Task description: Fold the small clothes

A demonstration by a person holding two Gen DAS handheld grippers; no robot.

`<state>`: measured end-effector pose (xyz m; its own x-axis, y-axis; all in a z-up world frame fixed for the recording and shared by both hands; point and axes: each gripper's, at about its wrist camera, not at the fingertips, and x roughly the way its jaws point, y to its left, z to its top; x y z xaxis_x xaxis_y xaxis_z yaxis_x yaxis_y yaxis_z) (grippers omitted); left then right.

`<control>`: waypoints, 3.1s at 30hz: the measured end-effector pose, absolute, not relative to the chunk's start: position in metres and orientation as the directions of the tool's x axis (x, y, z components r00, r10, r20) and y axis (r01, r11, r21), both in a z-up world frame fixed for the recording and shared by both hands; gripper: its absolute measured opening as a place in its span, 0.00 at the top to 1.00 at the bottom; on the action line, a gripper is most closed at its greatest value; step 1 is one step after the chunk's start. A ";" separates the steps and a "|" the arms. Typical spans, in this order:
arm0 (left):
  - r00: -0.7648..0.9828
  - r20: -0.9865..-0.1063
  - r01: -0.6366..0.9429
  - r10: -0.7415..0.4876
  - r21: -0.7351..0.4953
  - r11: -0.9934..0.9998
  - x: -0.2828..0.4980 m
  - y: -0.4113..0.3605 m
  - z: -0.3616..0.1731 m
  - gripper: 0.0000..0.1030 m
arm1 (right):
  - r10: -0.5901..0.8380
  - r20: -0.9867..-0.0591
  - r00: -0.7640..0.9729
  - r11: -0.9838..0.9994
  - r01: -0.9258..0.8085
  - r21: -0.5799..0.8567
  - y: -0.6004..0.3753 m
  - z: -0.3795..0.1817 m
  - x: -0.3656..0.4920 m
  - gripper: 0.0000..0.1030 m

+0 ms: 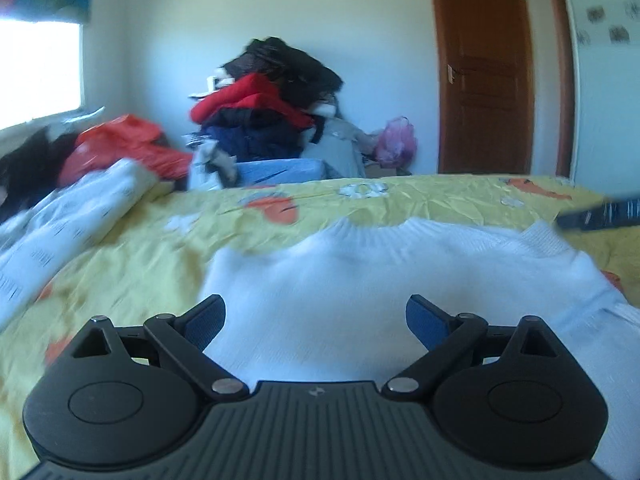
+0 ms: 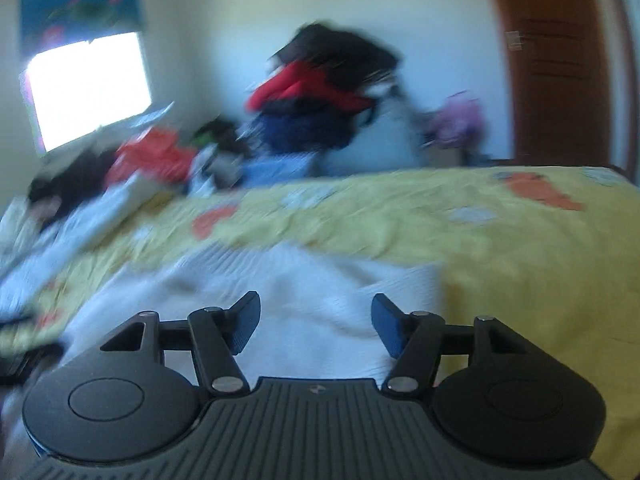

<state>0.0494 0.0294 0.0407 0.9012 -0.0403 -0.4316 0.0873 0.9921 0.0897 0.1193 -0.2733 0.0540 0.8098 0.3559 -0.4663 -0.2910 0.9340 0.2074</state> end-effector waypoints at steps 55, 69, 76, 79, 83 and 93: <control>0.741 -0.671 -0.021 0.026 0.016 1.000 -0.059 0.048 -0.007 0.00 | 0.160 -0.642 0.750 0.978 -0.210 -0.001 -0.234 -0.006 -0.063 0.01; 0.768 -0.640 0.014 0.002 0.019 1.000 -0.114 0.041 -0.008 0.00 | 0.106 -0.645 0.757 0.990 -0.144 -0.007 -0.233 -0.008 -0.109 0.01; 0.770 -0.638 0.015 0.005 0.025 1.000 -0.135 0.042 -0.010 0.00 | 0.059 -0.653 0.756 0.994 -0.103 -0.030 -0.222 -0.006 -0.126 0.01; 0.781 -0.625 0.026 0.005 0.041 0.999 -0.149 0.042 -0.012 0.00 | 0.052 -0.649 0.759 0.994 -0.099 -0.036 -0.222 -0.006 -0.135 0.01; 0.786 -0.618 0.033 0.009 0.056 0.998 -0.171 0.041 -0.009 0.00 | 0.073 -0.655 0.752 0.995 -0.103 -0.007 -0.225 -0.004 -0.148 0.01; 0.801 -0.598 0.047 -0.023 0.026 0.999 -0.165 0.042 -0.016 0.00 | 0.102 -0.618 0.779 0.991 -0.135 -0.007 -0.224 -0.012 -0.152 0.00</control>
